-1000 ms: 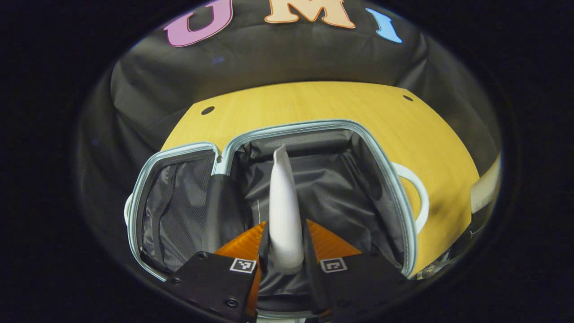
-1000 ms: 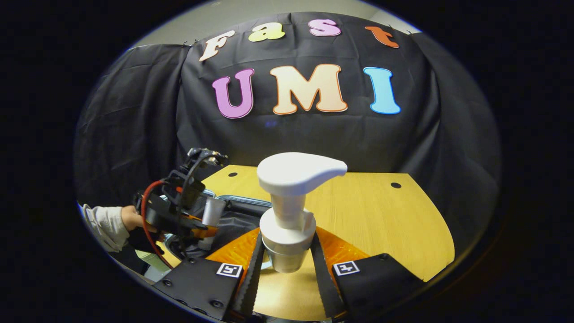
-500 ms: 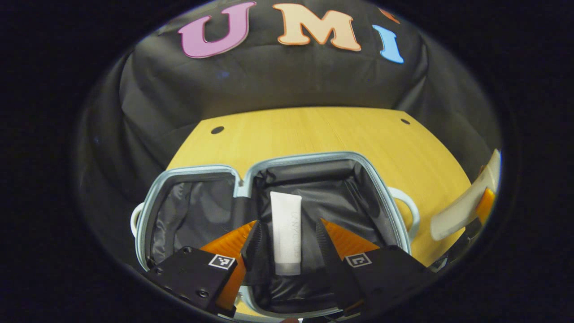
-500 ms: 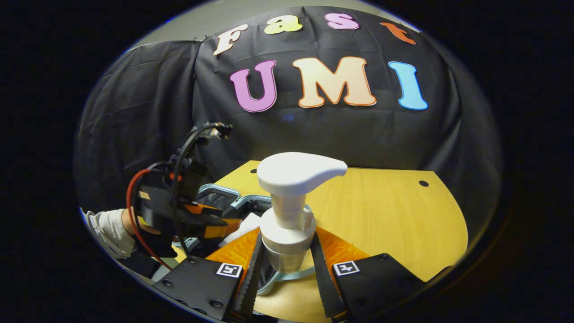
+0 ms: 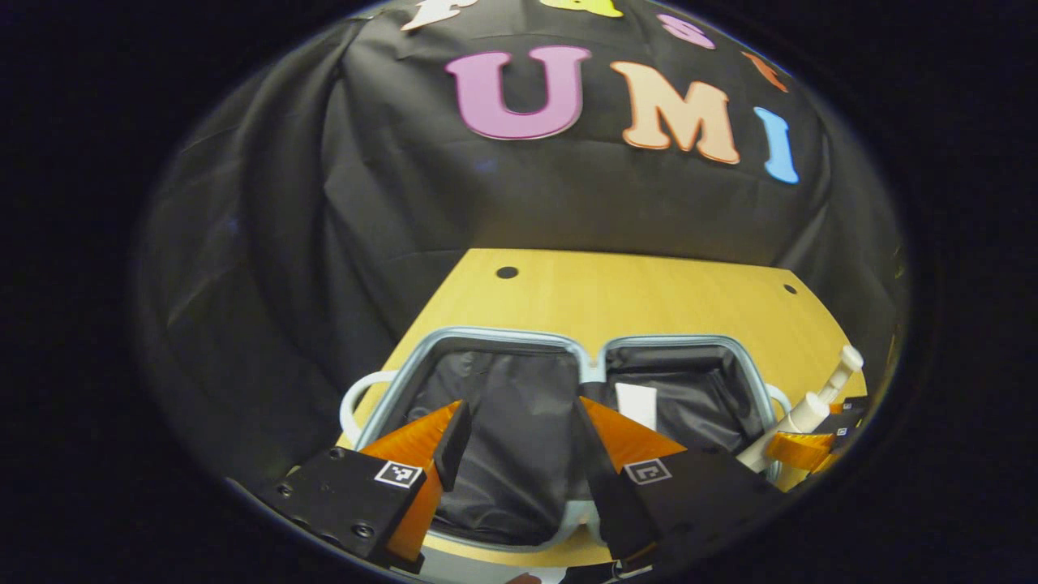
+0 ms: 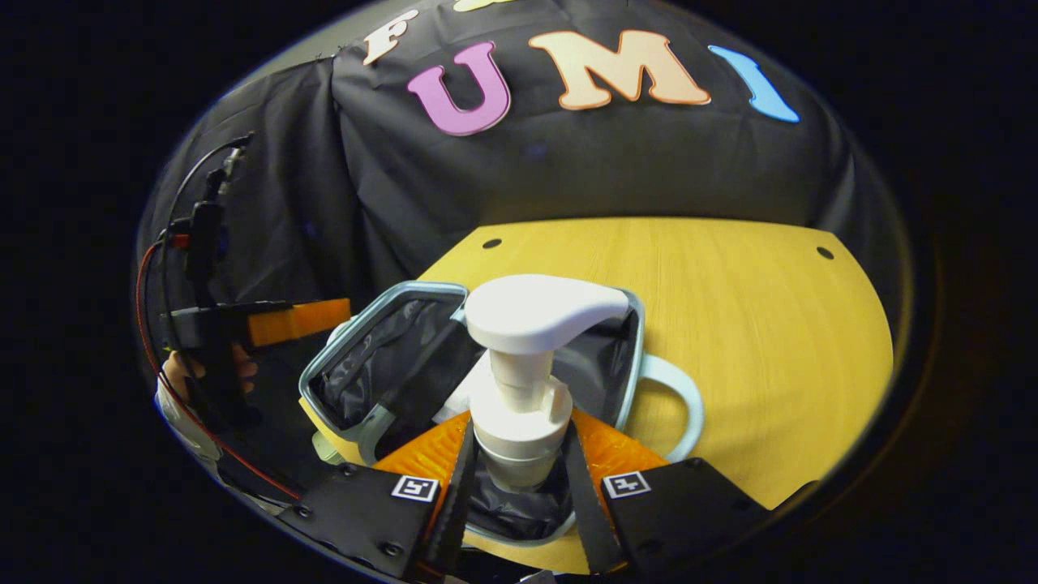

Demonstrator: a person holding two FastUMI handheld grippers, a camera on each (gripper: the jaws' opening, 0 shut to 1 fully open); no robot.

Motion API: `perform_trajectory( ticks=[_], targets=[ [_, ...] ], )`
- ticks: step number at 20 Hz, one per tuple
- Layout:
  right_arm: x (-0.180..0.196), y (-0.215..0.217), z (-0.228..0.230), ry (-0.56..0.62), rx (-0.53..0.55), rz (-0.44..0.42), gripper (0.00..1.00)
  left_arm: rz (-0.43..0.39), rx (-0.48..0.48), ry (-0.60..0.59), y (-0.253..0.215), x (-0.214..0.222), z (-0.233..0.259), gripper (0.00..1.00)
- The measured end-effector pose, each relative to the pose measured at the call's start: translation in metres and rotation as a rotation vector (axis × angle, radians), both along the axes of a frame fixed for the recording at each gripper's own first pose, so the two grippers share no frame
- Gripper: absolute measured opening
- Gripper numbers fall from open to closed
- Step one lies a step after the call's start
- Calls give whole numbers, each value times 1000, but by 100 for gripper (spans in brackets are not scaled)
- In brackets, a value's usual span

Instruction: First open the suitcase, pack the skin care products into it, and then close the suitcase.

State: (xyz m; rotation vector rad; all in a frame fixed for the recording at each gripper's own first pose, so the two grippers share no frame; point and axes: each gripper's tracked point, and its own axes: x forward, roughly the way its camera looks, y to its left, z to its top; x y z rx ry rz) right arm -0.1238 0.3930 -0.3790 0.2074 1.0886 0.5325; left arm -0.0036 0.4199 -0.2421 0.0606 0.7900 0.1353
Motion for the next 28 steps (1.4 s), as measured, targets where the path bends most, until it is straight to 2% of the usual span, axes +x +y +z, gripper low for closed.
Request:
perform_trajectory(
  ticks=[4, 6, 7, 9, 10, 11, 12, 13, 14, 16, 17, 18, 22, 28],
  targets=[
    [-11, 12, -26, 94, -31, 29, 57, 108, 14, 6, 45, -23, 0, 75],
    [-2, 15, -33, 88, -36, 13, 59, 151, 24, 7, 63, -31, 2, 75],
    [6, 16, -35, 80, -46, 1, 56, 168, 28, 9, 70, -34, 2, 75],
    [16, 15, -42, 73, -74, -21, 57, 195, 32, 10, 83, -37, 4, 72],
    [19, 13, -46, 77, -81, -34, 62, 206, 36, 8, 89, -36, 3, 75],
    [21, 13, -47, 79, -85, -44, 63, 218, 42, 6, 95, -35, 3, 75],
    [25, 12, -45, 73, -79, -56, 55, 231, 51, 2, 102, -33, 2, 75],
    [29, 11, -42, 60, -76, -63, 61, 241, 58, 0, 109, -31, 1, 75],
    [34, 9, -37, 39, -75, -66, 75, 253, 63, 1, 117, -29, 1, 72],
    [45, 4, -24, -21, -77, -71, 82, 280, 54, 0, 131, -24, -2, 75],
    [51, 3, -15, -56, -72, -73, 92, 293, 48, 3, 138, -20, -4, 75],
    [56, 3, -5, -85, -62, -71, 95, 309, 47, 6, 148, -17, -7, 75],
    [75, -12, 27, -188, -69, -78, 95, 318, 23, 48, 171, 1, -32, 75],
    [94, -47, 49, -243, -112, -163, 95, 319, 0, 173, 197, 20, -83, 75]
  ],
)
